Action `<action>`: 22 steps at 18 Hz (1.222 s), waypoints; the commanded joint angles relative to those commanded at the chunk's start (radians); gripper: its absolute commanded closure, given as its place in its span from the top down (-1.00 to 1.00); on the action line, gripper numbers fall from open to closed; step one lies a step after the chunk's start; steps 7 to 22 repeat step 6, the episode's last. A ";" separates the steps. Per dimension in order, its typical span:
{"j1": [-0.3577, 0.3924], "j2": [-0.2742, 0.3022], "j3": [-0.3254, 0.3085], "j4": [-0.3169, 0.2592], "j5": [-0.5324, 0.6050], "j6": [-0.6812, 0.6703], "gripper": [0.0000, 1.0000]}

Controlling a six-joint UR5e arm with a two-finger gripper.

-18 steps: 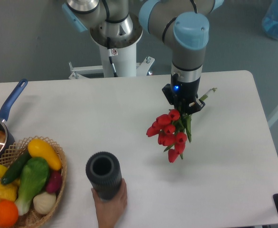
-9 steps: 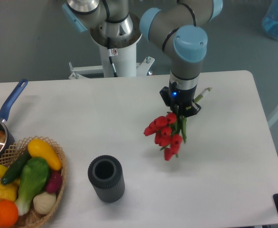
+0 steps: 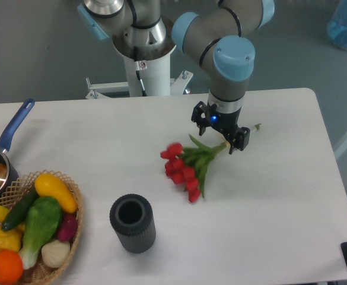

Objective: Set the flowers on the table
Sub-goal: 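Lay the tulips on the table and open the gripper to release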

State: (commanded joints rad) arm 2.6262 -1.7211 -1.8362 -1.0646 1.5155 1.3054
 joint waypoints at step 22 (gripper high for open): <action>0.001 0.002 0.006 0.002 0.005 0.029 1.00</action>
